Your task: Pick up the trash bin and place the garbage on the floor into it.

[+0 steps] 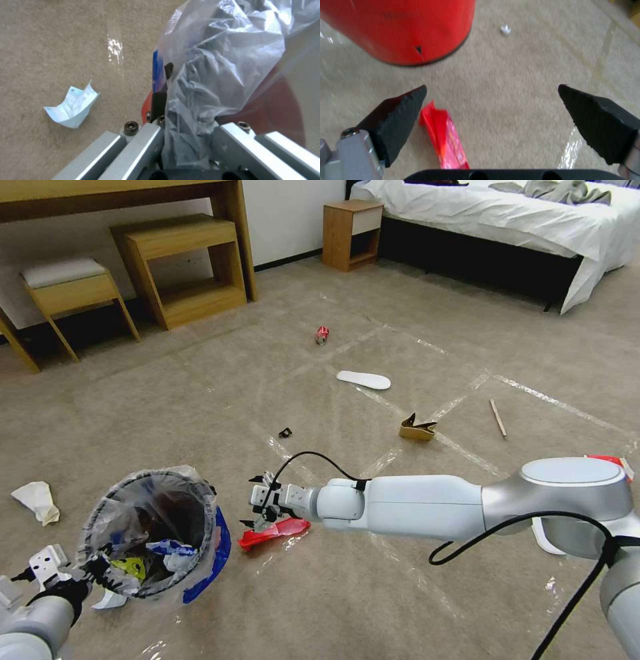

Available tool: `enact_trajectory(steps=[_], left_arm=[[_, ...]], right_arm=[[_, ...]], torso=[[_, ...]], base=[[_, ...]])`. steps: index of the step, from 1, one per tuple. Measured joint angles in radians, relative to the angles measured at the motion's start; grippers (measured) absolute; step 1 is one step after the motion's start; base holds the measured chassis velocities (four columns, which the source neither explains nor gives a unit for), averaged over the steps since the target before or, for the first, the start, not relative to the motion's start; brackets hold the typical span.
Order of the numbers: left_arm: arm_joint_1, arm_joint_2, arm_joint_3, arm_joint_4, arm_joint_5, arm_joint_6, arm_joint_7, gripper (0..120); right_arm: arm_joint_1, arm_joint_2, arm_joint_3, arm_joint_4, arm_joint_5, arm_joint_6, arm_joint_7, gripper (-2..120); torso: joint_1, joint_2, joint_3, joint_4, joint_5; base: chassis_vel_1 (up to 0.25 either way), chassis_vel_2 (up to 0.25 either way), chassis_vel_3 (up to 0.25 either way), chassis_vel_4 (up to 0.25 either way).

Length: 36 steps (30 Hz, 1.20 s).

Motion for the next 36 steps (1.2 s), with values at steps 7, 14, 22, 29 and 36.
enact_trajectory(steps=[7, 14, 22, 29, 36], left_arm=[[0.002, -0.016, 0.008, 0.007, 0.019, -0.007, 0.01, 0], [-0.002, -0.017, 0.008, 0.019, 0.022, -0.013, 0.012, 0], [-0.013, -0.024, 0.007, 0.034, 0.027, -0.02, 0.013, 0], [-0.02, -0.027, 0.008, 0.045, 0.03, -0.023, 0.014, 0], [-0.017, -0.039, 0.006, 0.042, 0.032, -0.024, 0.017, 0]], right_arm=[[0.002, 0.033, -0.002, -0.069, -0.045, -0.063, -0.066, 100], [0.021, 0.085, 0.019, -0.192, -0.15, -0.107, -0.279, 100], [0.028, 0.137, 0.078, -0.343, -0.257, -0.055, -0.621, 100], [-0.015, 0.188, 0.054, -0.376, -0.281, -0.072, -0.573, 100], [-0.042, 0.234, 0.039, -0.442, -0.313, -0.091, -0.528, 100]], torso=[[0.0, 0.0, 0.0, 0.0001, 0.0], [0.0, 0.0, 0.0, 0.0003, 0.0001], [0.0, 0.0, 0.0, 0.0, 0.0], [0.0, 0.0, 0.0, 0.0003, 0.0], [0.0, 0.0, 0.0, 0.0002, 0.0]], base=[[0.0, 0.0, 0.0, 0.0], [0.0, 0.0, 0.0, 0.0], [0.0, 0.0, 0.0, 0.0], [0.0, 0.0, 0.0, 0.0], [0.0, 0.0, 0.0, 0.0]])
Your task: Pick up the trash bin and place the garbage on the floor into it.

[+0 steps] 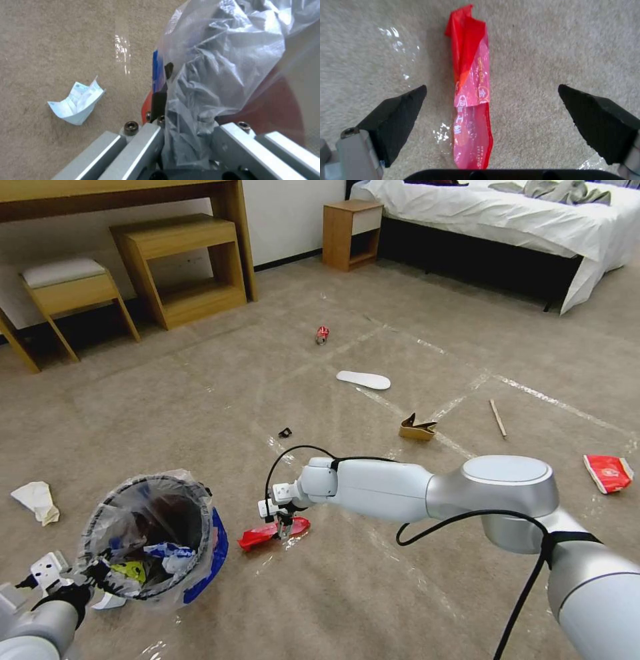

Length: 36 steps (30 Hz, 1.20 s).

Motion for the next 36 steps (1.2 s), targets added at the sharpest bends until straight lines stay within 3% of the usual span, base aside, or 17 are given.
enact_trajectory(steps=[7, 22, 31, 36], left_arm=[[0.002, -0.012, -0.001, -0.001, 0.006, -0.005, 0.005, 0], [0.004, -0.019, -0.002, 0.002, 0.01, -0.014, 0.008, 0], [0.005, -0.028, 0.005, 0.007, 0.021, -0.019, 0.014, 0], [0.005, -0.03, 0.009, 0.009, 0.025, -0.02, 0.015, 0]], right_arm=[[-0.041, 0.048, -0.007, -0.072, -0.043, -0.021, 0.042, 100], [-0.109, 0.126, 0.01, -0.196, -0.124, -0.004, 0.023, 100], [-0.147, 0.131, 0.016, -0.272, -0.161, 0.021, 0.059, 100], [-0.17, 0.131, 0.03, -0.311, -0.175, 0.045, 0.059, 94]], torso=[[0.0, 0.0, 0.0, 0.0, 0.0], [0.0, 0.0, 0.0, 0.0, 0.0], [0.0, 0.0, 0.0, -0.0002, 0.0001], [0.0, 0.0, 0.0, -0.0001, 0.0]], base=[[0.0, 0.0, 0.0, 0.0], [0.0, 0.0, 0.0, 0.0], [0.0, 0.0, 0.0, 0.0], [0.0, 0.0, 0.0, 0.0]])
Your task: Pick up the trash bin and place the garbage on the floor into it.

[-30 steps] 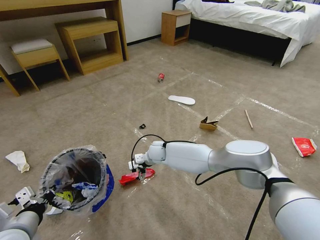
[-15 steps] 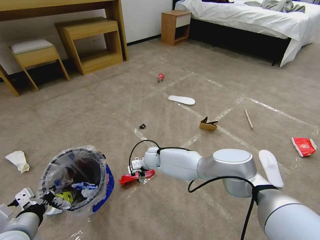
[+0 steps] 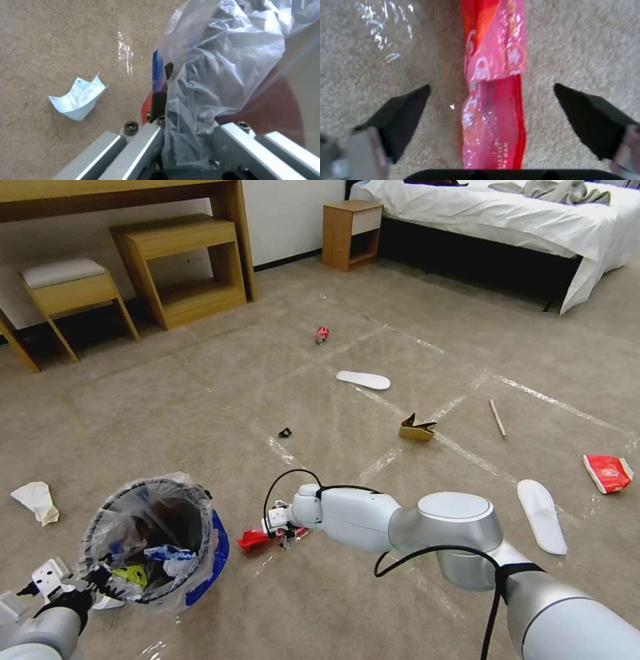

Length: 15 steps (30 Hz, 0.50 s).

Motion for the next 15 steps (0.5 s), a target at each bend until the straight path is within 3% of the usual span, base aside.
enact_trajectory(steps=[2, 15], left_arm=[[0.0, 0.0, 0.001, 0.0, 0.001, 0.0, 0.0, 0], [-0.006, -0.006, 0.009, 0.004, 0.003, -0.002, 0.001, 0]], right_arm=[[-0.007, 0.0, 0.005, -0.008, -0.003, 0.008, 0.0, 88], [-0.024, -0.001, 0.025, -0.045, -0.001, 0.044, 0.033, 74]], torso=[[0.0, 0.0, 0.0, 0.0, 0.0001], [0.0, 0.0, 0.0, 0.0001, 0.0001]], base=[[0.0, 0.0, 0.0, 0.0], [0.0, 0.0, 0.0, 0.0]])
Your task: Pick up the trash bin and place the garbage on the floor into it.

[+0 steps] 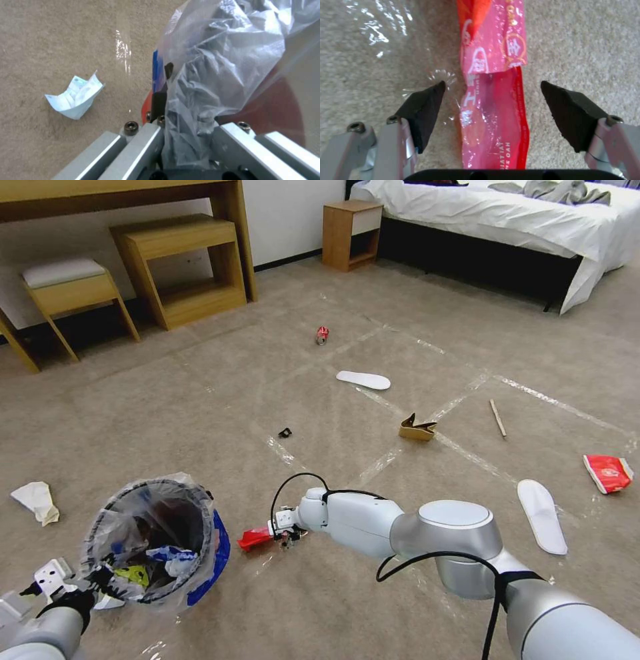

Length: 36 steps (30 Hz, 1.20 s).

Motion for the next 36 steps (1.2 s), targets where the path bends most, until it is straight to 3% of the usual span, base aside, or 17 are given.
enact_trajectory(steps=[9, 10, 14, 16, 21, 24, 36], left_arm=[[0.004, -0.005, 0.004, 0.0, 0.004, -0.006, 0.005, 0], [0.005, -0.007, 0.005, 0.0, 0.006, -0.008, 0.007, 0], [0.007, -0.009, 0.005, 0.0, 0.01, -0.01, 0.008, 0], [0.006, -0.009, 0.006, 0.0, 0.011, -0.012, 0.01, 0], [0.004, -0.009, 0.009, 0.0, 0.014, -0.012, 0.01, 0], [-0.002, -0.01, 0.014, 0.007, 0.021, -0.012, 0.01, 0], [-0.009, -0.001, 0.012, 0.015, 0.021, -0.012, 0.009, 0]], right_arm=[[-0.028, 0.001, 0.018, -0.045, -0.01, 0.038, 0.045, 56], [-0.032, 0.001, 0.019, -0.052, -0.014, 0.044, 0.061, 48], [-0.035, 0.001, 0.019, -0.057, -0.018, 0.046, 0.081, 44], [-0.036, 0.001, 0.013, -0.055, -0.018, 0.047, 0.101, 33], [-0.037, -0.001, 0.01, -0.054, -0.012, 0.048, 0.117, 23], [-0.032, -0.002, 0.011, -0.048, -0.006, 0.047, 0.116, 10], [-0.019, -0.002, 0.017, -0.006, 0.032, 0.051, 0.107, 0]], torso=[[0.0, 0.0, -0.001, -0.0002, 0.0004], [0.0, 0.0, 0.0, 0.0, 0.0005], [0.0, 0.0, 0.0, 0.0004, 0.0], [0.0, 0.0, 0.0, 0.0004, 0.0003], [0.0, 0.0, 0.0, 0.0002, -0.0003], [0.0, 0.0, 0.0, -0.0004, -0.0005], [0.0, 0.0, 0.0, -0.0002, -0.0003]], base=[[0.0, 0.0, 0.0, 0.0], [0.0, 0.0, 0.0, 0.0], [0.0, 0.0, 0.0, 0.0], [0.0, 0.0, 0.0, 0.0], [0.0, 0.0, 0.0, 0.0], [0.0, 0.0, 0.0, 0.0], [0.0, 0.0, 0.0, 0.0]])
